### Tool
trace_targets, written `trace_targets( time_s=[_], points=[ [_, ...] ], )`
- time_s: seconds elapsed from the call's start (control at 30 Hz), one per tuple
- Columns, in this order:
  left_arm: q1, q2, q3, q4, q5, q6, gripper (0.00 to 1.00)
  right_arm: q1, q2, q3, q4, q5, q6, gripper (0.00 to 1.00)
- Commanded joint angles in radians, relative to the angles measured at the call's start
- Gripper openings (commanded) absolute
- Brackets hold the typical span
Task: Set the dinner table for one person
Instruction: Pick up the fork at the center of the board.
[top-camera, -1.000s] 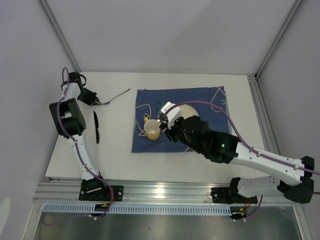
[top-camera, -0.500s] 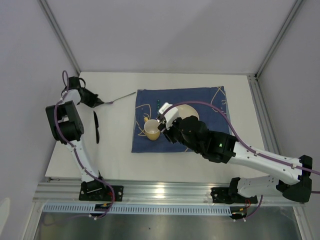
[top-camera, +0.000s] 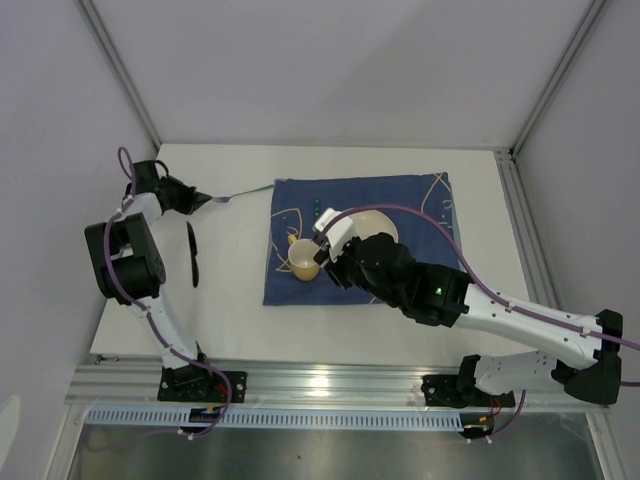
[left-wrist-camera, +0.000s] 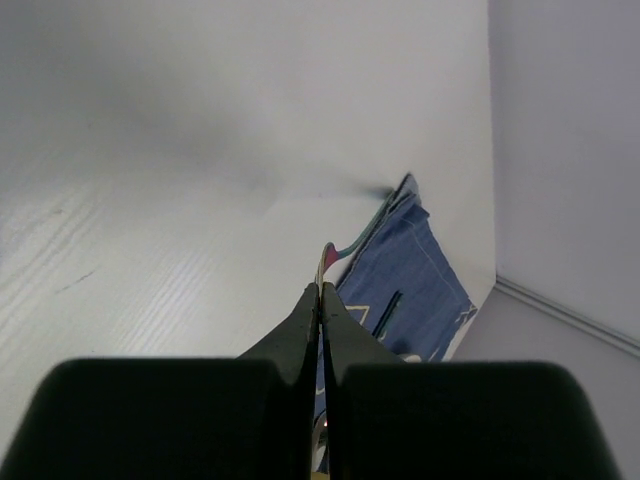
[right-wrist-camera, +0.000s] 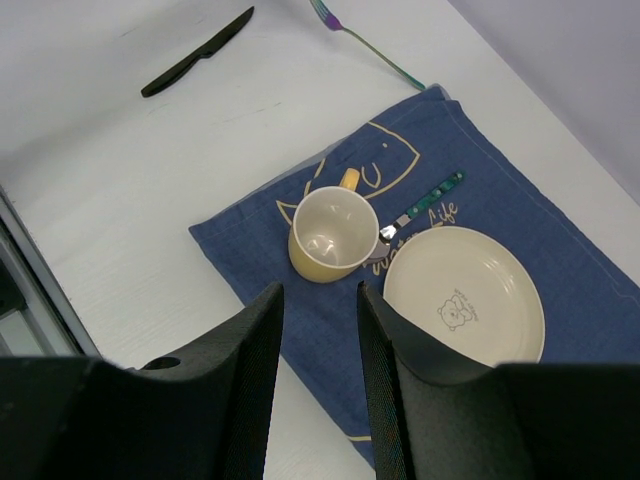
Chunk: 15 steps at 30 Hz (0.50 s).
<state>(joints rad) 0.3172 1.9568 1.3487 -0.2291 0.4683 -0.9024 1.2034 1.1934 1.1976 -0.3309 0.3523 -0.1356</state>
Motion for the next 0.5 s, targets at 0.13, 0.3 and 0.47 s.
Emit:
trace_targets(
  time_s=[0.13, 0.3, 0.47],
  points=[
    [0.005, -0.144, -0.023, 0.157, 0.07, -0.084, 0.0, 0.007, 0.0, -0.009, 0.038, -0.015, -0.019, 0.4],
    [0.006, -0.177, -0.01, 0.175, 0.081, -0.105, 0.0, 0.008, 0.0, -0.02, 0.043, -0.018, -0.022, 0.4],
    [0.005, -0.205, -0.014, 0.189, 0.096, -0.119, 0.0, 0.007, -0.003, -0.03, 0.049, -0.016, -0.025, 0.41]
  ],
)
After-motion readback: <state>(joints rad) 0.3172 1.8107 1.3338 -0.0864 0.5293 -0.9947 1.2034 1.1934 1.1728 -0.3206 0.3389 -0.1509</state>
